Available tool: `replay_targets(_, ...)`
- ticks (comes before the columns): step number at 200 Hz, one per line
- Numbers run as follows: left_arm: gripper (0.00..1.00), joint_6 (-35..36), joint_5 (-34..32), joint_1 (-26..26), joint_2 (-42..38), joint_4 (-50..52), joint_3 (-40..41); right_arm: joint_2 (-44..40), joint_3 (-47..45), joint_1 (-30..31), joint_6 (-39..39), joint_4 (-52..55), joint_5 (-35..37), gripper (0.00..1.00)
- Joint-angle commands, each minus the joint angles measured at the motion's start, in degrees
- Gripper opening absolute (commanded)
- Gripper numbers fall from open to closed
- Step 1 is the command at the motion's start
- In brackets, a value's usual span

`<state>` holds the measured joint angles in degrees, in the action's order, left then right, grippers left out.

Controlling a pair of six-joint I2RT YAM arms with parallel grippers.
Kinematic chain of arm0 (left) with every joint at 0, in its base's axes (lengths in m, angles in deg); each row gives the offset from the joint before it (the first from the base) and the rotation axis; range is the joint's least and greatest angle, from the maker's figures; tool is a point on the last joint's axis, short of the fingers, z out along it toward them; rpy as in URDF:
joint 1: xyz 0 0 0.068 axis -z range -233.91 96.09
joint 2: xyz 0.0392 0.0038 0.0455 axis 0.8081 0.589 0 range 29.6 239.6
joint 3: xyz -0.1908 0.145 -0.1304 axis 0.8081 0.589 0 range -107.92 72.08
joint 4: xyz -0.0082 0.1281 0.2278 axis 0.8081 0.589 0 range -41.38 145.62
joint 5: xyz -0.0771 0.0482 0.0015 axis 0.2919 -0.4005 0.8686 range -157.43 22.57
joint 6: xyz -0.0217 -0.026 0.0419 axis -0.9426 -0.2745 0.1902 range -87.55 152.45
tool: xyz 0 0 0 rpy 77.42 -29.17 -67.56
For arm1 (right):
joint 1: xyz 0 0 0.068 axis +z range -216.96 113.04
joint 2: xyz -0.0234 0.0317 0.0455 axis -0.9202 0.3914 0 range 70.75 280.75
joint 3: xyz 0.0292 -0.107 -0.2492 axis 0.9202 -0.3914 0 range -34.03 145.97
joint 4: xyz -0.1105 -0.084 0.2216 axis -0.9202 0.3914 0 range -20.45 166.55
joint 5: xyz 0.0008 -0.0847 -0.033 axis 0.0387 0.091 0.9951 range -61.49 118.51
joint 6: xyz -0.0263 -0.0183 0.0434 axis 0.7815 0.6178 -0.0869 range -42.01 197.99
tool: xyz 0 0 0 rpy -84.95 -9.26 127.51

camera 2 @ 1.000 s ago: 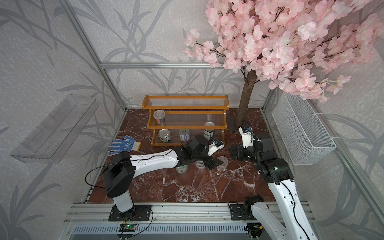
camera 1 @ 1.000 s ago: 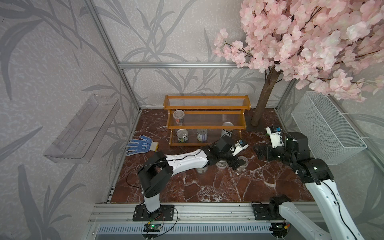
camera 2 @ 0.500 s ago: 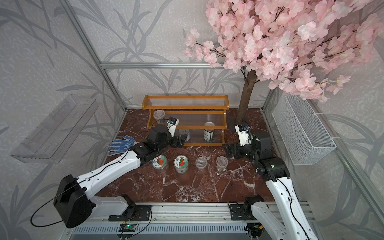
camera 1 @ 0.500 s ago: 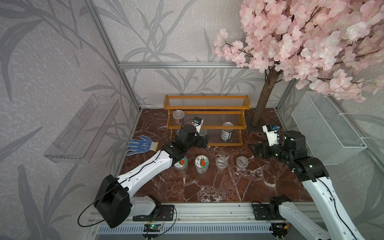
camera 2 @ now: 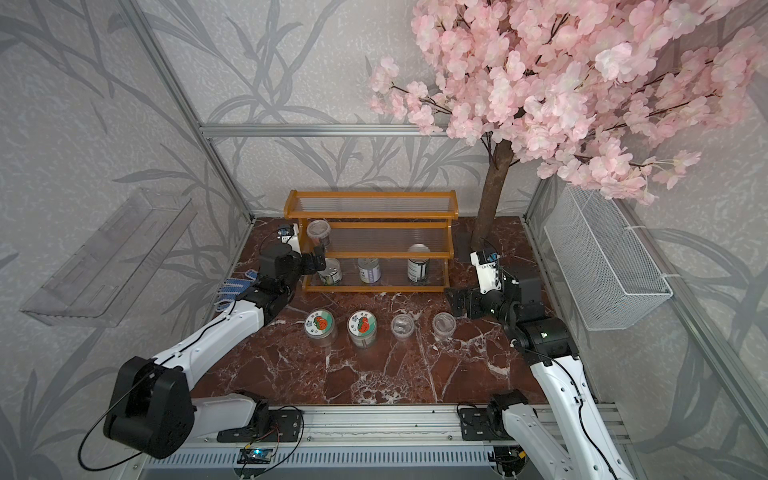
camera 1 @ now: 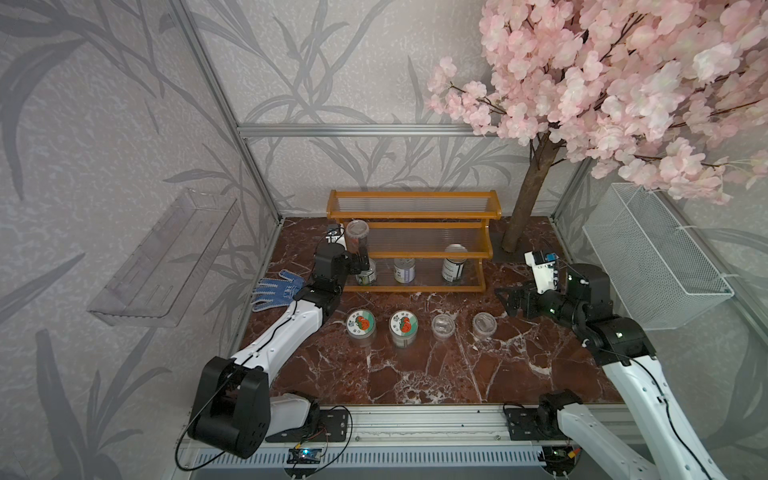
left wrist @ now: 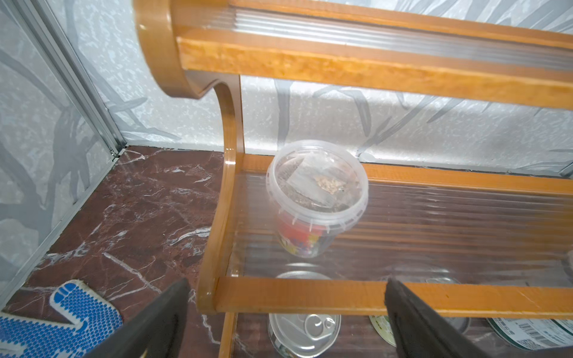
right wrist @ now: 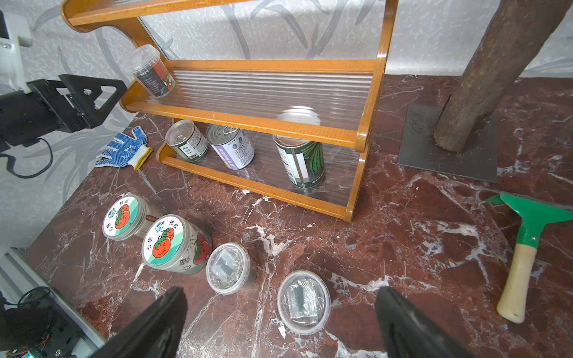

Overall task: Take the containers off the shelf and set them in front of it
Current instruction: 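Pick up a container from the shelf.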

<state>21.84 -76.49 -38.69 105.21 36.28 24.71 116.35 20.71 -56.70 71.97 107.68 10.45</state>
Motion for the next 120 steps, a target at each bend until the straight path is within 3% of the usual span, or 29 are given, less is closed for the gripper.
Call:
replay_targets(1, 1.0, 1.94, 2.15, -1.45, 3.5, -4.62, -3.34, -0.78, -0.67, -0.15, -0.04, -1.83, 0.55, 0.99)
replay_targets(120, 1.0, 3.85, 7.39, -2.72, 13.59, -5.59, -11.75, 1.42, -0.34, -0.2, 0.62, -4.2, 1.16, 0.99)
